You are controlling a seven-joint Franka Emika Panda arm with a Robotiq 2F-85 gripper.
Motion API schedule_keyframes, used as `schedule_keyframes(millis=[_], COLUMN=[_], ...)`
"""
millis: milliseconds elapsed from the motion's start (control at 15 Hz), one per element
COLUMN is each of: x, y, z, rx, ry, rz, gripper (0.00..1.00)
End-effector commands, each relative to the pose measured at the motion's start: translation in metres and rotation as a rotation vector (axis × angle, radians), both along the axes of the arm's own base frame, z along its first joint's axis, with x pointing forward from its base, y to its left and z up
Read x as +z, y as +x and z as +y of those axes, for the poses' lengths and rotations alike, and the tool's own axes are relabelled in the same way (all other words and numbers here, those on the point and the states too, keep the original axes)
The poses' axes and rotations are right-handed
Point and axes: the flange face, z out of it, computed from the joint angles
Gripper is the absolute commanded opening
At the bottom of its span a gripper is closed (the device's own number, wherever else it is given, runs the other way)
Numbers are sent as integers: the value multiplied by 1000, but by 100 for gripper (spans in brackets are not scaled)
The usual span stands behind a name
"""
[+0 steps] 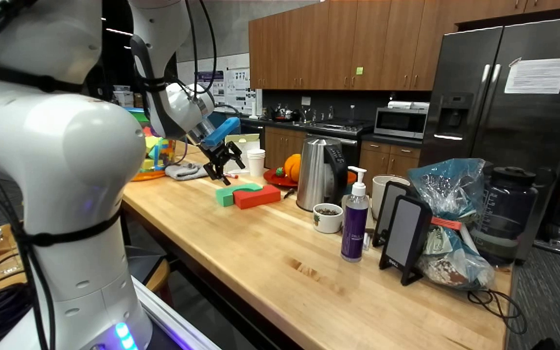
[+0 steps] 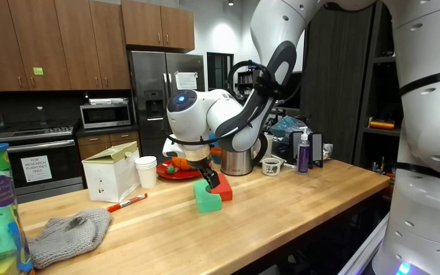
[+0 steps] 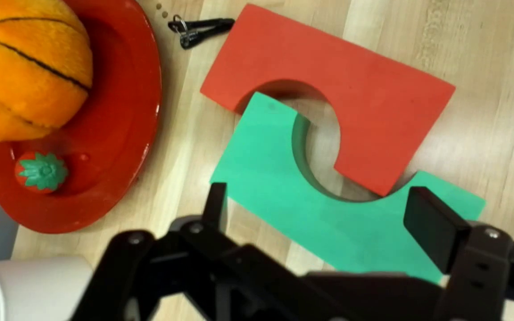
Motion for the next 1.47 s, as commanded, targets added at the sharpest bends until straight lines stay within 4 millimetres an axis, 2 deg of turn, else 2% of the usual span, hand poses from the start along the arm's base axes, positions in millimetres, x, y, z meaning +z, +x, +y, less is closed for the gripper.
schedule_keyframes(millis=[0, 267, 800, 1400], x=[6, 2, -12, -6], y=[-6, 6, 30, 33], z=[5, -3, -31, -24], rx=[-1, -63, -151, -192], ry=[47, 126, 280, 359], rz=[-28, -43, -20, -18], gripper=[100, 100, 100, 100])
